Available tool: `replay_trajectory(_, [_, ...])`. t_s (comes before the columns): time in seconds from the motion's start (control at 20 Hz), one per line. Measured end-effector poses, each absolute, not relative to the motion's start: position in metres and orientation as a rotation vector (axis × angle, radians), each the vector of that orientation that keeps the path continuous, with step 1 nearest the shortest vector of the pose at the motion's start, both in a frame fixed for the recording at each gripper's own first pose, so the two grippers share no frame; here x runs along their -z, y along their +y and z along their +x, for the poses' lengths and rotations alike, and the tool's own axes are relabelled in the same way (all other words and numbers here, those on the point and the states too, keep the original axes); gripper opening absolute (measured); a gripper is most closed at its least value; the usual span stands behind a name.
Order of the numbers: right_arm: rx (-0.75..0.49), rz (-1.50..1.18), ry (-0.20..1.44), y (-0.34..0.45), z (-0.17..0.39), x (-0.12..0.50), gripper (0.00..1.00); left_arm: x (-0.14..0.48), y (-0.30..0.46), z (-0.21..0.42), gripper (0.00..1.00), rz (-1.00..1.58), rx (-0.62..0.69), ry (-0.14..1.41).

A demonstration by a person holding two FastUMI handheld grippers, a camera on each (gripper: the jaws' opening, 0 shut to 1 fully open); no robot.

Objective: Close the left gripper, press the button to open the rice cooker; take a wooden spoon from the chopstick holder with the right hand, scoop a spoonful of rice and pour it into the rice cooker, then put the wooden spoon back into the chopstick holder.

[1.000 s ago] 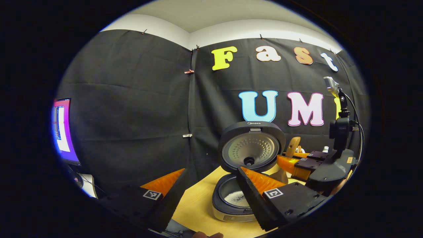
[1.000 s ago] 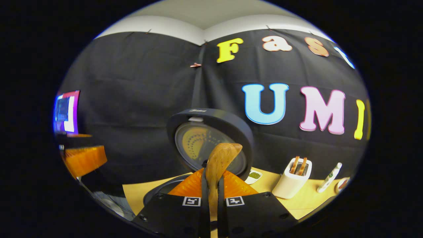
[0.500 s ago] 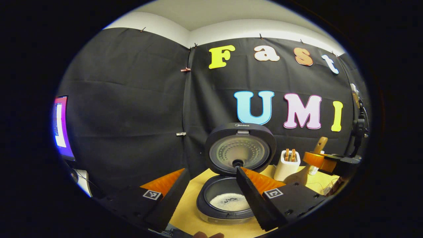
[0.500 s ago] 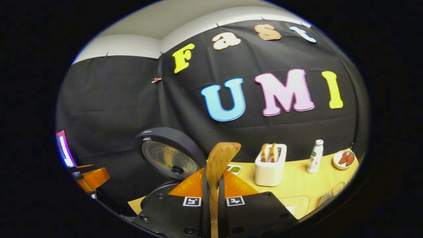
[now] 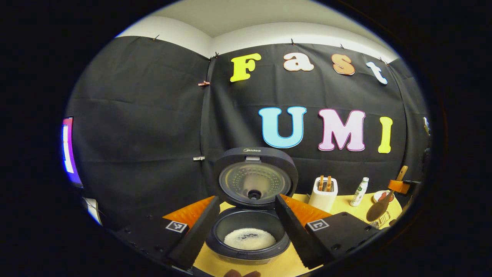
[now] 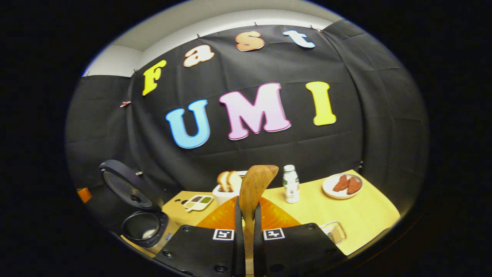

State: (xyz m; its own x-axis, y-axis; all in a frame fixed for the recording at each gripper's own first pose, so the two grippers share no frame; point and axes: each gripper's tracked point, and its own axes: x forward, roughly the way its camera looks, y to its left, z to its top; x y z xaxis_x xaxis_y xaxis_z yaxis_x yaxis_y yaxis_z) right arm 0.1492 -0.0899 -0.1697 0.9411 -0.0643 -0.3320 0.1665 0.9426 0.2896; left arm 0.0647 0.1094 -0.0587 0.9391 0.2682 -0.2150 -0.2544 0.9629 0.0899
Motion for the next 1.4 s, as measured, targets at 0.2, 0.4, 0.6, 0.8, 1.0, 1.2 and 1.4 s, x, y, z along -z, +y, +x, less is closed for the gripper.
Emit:
replay_trajectory(0.2, [0.21, 0.277, 0.35, -0.147, 0.137, 0.196, 0.12, 0.061, 0.093, 0.07, 0.97, 0.06, -0.281, 0.232])
replay_trajectory(0.4, [0.252, 0.233, 0.374, -0.18, 0.129, 0.218, 0.13, 0.061, 0.077, 0.069, 0.97, 0.068, -0.292, 0.23])
replay_trajectory(0.6, [0.268, 0.23, 0.411, -0.193, 0.126, 0.241, 0.13, 0.062, 0.064, 0.068, 0.97, 0.071, -0.294, 0.236])
replay_trajectory(0.8, [0.253, 0.214, 0.474, -0.189, 0.119, 0.266, 0.13, 0.061, 0.063, 0.063, 0.98, 0.074, -0.304, 0.247])
replay_trajectory(1.0, [0.223, 0.203, 0.523, -0.176, 0.107, 0.274, 0.14, 0.06, 0.065, 0.061, 0.97, 0.079, -0.312, 0.246])
replay_trajectory(1.2, [0.238, 0.184, 0.515, -0.177, 0.101, 0.265, 0.41, 0.057, 0.065, 0.058, 0.97, 0.069, -0.301, 0.239])
replay_trajectory(1.4, [0.283, 0.144, 0.476, -0.188, 0.097, 0.242, 0.41, 0.049, 0.069, 0.061, 0.97, 0.071, -0.293, 0.22])
